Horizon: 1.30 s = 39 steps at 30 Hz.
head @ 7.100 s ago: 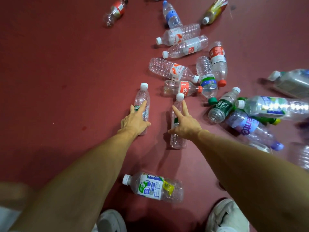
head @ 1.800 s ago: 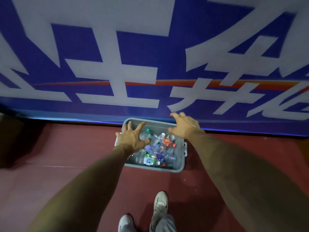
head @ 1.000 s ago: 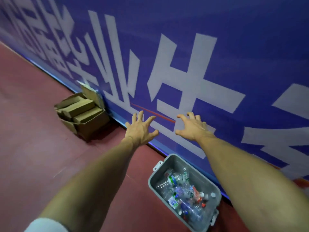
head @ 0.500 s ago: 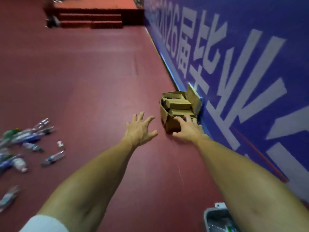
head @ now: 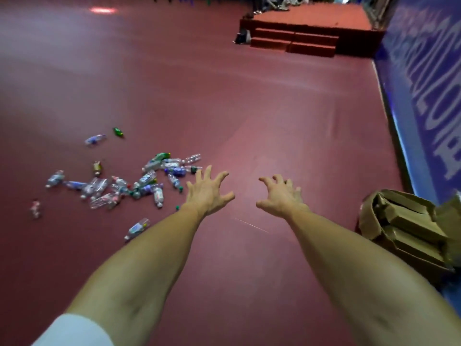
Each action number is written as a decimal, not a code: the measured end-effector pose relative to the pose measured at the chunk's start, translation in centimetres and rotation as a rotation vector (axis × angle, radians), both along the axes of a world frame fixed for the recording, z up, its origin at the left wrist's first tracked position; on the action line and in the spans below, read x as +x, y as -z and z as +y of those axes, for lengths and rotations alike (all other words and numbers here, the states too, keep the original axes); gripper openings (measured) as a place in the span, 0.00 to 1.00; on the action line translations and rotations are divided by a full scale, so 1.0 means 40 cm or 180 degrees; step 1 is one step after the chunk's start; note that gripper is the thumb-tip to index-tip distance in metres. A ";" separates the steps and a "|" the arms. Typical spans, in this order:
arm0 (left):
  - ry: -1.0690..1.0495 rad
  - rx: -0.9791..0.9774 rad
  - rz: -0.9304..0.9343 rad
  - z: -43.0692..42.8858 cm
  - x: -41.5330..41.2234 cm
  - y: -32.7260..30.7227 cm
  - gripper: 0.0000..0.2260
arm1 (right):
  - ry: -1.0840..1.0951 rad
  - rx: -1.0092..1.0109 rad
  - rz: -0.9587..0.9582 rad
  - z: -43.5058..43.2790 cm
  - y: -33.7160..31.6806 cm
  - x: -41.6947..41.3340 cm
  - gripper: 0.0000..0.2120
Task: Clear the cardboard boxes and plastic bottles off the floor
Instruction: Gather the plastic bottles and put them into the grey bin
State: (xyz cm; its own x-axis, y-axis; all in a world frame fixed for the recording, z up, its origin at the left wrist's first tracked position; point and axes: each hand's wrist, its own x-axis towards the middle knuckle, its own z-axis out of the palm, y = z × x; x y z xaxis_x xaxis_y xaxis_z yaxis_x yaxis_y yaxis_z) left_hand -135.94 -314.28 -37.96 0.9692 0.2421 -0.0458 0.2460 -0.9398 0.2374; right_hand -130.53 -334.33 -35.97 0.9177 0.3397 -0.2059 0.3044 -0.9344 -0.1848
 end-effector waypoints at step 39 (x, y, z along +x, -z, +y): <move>-0.2231 -0.0407 0.0157 1.111 0.745 0.142 0.29 | -0.2081 -0.0156 0.0242 1.309 0.196 1.023 0.35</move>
